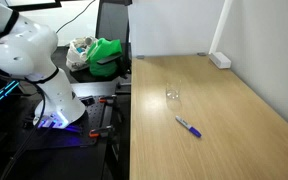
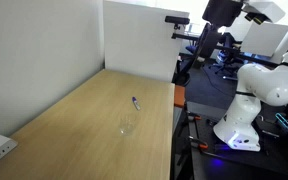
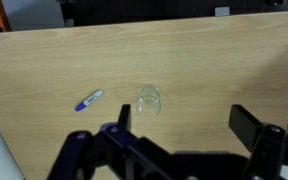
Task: Put the marker in the glass cup
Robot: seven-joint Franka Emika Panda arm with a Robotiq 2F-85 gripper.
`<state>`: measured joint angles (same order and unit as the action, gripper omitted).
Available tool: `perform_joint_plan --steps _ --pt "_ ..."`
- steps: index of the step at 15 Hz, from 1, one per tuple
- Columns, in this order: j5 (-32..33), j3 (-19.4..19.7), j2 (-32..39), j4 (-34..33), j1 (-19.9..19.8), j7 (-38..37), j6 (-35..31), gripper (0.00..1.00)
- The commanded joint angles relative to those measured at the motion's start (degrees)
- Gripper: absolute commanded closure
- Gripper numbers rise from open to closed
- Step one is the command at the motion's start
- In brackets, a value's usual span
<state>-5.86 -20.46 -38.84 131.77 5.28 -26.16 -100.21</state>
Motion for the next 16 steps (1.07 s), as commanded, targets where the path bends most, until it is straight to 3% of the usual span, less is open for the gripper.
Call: perform_joint_plan --steps 1,10,16 --pt "0.34 0.42 0.18 -0.09 0.58 -0.3 0.06 0.0" --pt "0.34 0.42 0.18 -0.09 0.58 -0.3 0.05 0.0" --pt "1.21 0.46 -0.05 1.86 -1.04 -2.39 -6.46 0.0"
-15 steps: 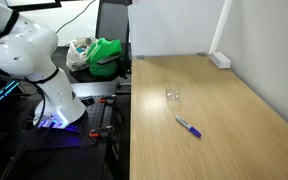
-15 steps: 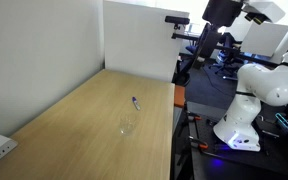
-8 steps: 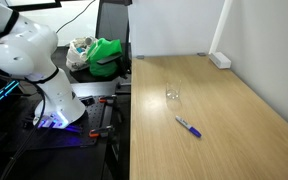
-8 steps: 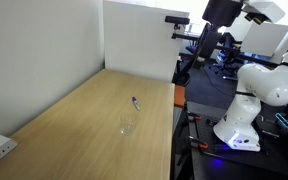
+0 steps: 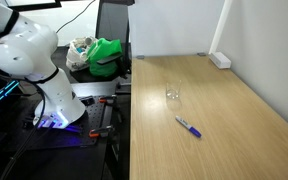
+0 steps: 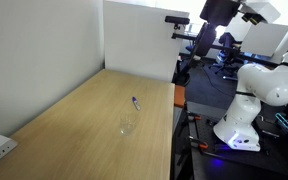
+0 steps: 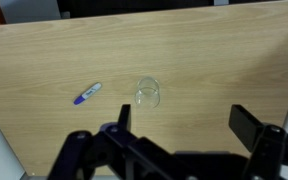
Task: Put the marker in the glass cup
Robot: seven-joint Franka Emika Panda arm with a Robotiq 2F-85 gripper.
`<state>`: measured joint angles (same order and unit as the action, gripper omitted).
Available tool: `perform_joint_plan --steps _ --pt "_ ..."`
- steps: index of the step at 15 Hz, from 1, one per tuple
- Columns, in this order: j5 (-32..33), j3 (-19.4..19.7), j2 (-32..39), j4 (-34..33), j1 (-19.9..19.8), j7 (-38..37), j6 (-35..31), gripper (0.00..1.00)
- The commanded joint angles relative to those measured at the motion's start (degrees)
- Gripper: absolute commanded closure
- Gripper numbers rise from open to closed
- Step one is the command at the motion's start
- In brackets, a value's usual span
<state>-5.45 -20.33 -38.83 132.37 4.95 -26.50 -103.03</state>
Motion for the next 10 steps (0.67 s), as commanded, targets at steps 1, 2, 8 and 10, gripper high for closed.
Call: perform_joint_plan --steps 1,2,8,10 --pt "1.01 0.32 0.01 1.68 -1.13 -2.83 -5.12 0.0" --pt "1.48 0.24 0.19 2.03 -1.76 -3.82 -6.72 0.0" --pt "5.56 0.5 1.48 3.43 -6.63 -11.55 -15.08 0.0" --pt "6.77 1.06 2.32 3.63 -7.89 -13.63 -16.66 0.0"
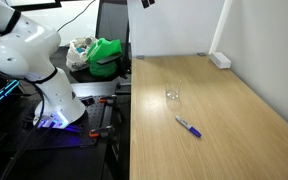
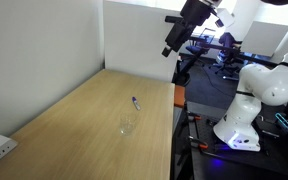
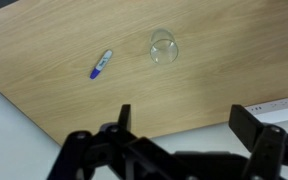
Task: Put the marker in the glass cup
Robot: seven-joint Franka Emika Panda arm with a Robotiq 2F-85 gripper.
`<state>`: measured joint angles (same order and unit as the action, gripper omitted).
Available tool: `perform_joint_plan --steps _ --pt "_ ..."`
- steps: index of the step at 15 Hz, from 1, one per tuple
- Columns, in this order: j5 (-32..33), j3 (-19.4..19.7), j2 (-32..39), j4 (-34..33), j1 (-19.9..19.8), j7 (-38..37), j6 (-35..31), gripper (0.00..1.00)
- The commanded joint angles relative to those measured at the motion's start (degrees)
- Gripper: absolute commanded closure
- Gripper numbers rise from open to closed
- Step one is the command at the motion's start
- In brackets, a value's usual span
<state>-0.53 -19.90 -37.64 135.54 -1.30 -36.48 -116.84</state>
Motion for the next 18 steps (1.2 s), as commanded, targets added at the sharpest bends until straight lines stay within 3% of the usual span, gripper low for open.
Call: perform_joint_plan --steps 1,18 --pt "2.2 0.94 1.56 0.53 -2.16 -4.61 -3.46 0.0" --pt "6.92 10.19 8.23 6.34 -8.15 -15.32 -11.84 0.0"
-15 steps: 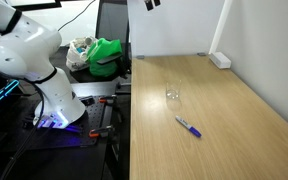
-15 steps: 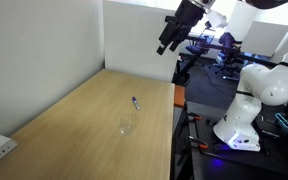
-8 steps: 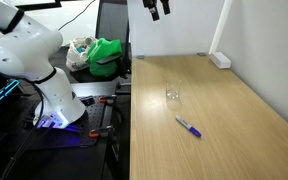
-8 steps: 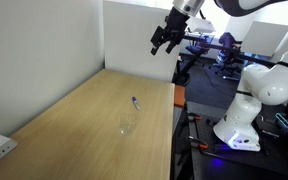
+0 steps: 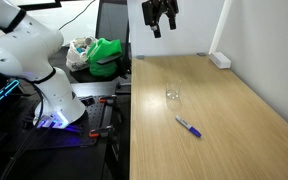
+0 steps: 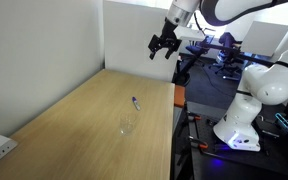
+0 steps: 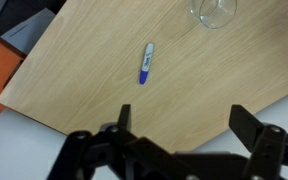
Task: Put the marker in the glass cup
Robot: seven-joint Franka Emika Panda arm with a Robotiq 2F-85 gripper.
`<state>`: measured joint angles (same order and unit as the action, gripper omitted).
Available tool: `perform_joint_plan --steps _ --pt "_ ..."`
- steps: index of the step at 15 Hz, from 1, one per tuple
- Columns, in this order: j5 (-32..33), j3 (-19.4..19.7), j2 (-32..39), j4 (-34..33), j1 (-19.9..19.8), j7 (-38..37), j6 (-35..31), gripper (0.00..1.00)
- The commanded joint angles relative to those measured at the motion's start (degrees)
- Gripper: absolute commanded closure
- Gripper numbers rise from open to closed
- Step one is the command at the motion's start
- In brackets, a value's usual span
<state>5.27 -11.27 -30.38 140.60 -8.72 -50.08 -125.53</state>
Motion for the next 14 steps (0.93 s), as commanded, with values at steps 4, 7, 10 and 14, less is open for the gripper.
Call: perform_joint_plan --steps 4,7,10,14 --pt "1.48 4.01 3.4 1.9 -2.15 -1.13 -5.62 0.0" --pt "1.8 5.27 5.78 1.69 -2.91 -1.03 -7.05 0.0" --pt "2.52 6.12 8.46 1.4 -3.62 -1.64 -8.39 0.0" --pt "3.64 7.12 13.33 1.11 -4.72 -3.43 -11.36 0.0"
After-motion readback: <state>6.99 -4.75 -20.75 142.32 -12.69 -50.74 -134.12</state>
